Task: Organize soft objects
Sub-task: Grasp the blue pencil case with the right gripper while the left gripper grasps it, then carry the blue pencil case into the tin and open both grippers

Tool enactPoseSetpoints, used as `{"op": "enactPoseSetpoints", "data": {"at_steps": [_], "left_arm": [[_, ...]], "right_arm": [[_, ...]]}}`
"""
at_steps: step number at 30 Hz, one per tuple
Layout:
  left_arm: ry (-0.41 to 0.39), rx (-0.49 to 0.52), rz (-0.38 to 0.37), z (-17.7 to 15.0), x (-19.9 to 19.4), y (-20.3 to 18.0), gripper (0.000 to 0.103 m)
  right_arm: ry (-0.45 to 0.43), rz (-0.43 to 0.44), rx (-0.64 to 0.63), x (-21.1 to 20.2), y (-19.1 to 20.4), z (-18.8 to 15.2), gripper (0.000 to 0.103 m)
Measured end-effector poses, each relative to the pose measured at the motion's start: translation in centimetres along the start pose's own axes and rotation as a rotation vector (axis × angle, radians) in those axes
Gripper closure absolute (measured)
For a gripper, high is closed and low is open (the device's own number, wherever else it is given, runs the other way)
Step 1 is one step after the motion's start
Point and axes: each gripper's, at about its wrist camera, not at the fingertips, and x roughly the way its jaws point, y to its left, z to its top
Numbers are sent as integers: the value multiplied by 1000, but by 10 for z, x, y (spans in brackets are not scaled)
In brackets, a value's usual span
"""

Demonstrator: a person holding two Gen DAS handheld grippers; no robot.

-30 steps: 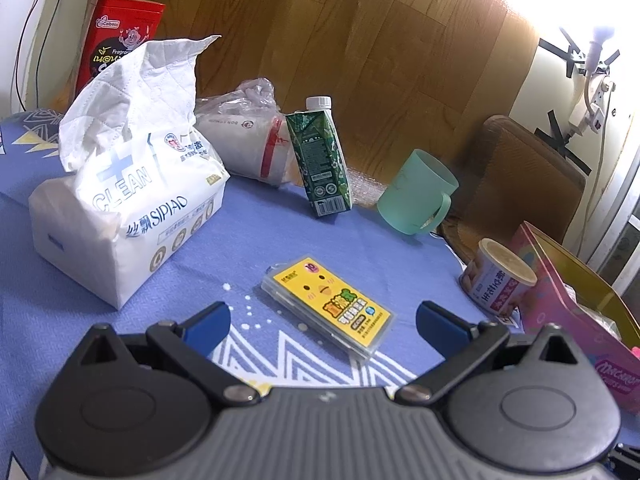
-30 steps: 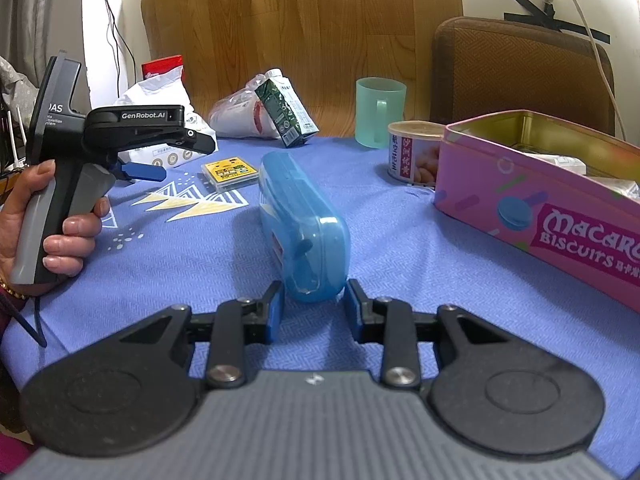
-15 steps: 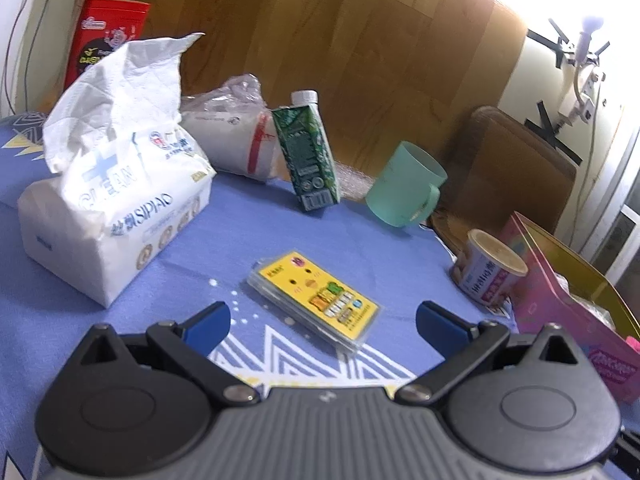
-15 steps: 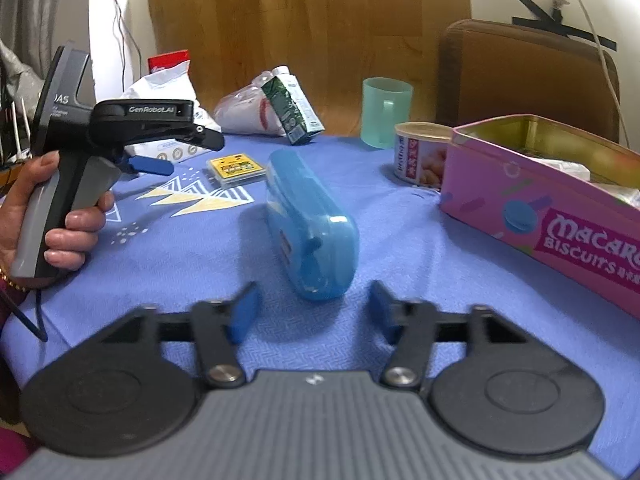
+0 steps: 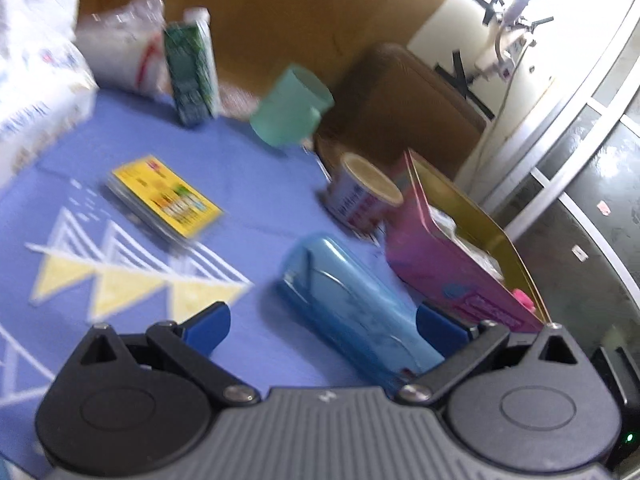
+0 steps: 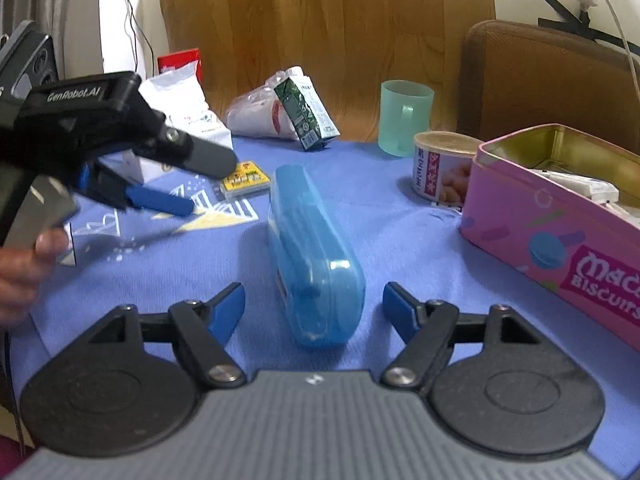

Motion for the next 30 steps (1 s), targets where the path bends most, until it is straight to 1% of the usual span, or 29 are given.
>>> {"op": "enactPoseSetpoints", "data": {"at_steps": [1,2,3,4,5,7,11,13,16,20,21,22,23,24,26,27,28,29,30], "left_arm": [[18,-8,-11,-1,5,-3,1],[37,-12,-26,-2,11,-6,1],[55,-9,-35,-3,18,-10,9],[70,-1,-38,-5,23,-14,15],[80,5,-66,-4,28,-19,22],[86,22,-73,0,33,-31,23],[64,122,-117,14,40,-72,24],[48,191,-138,21,44,-97,24],[26,302,-167,32,61,-140,25],[30,382,-214,40,93,-184,26],[37,401,-226,41,103,-194,23],[38,415,-225,41,111,-202,21],[33,423,-210,40,116,-208,14],[22,432,-187,39,122,-214,11],[7,439,-150,35,128,-217,11],[4,434,-137,33,129,-214,10],[5,429,-127,31,129,-211,10],[2,429,-114,30,129,-208,9],[-7,430,-91,28,128,-204,8]], "right_arm": [[0,7,0,1,0,1,38],[4,13,-1,2,1,0,53],[17,17,-3,3,2,0,64],[10,22,-4,2,4,-1,65],[2,25,-4,0,5,-2,65],[-20,43,10,-7,5,-4,65],[-131,-65,-7,-28,1,-6,65],[-190,-119,-5,-41,-6,-3,65],[-271,-213,-2,-59,-21,2,65],[-331,-338,41,-74,-50,11,65],[-336,-366,49,-76,-58,12,65],[-340,-396,52,-76,-65,14,65],[-341,-437,51,-74,-72,15,65],[-336,-477,46,-71,-79,17,64],[-307,-593,22,-57,-94,17,63],[-294,-650,22,-51,-102,16,57],[-290,-693,32,-47,-108,14,47],[-295,-706,54,-47,-114,13,43],[-308,-698,80,-50,-118,11,39]]}}
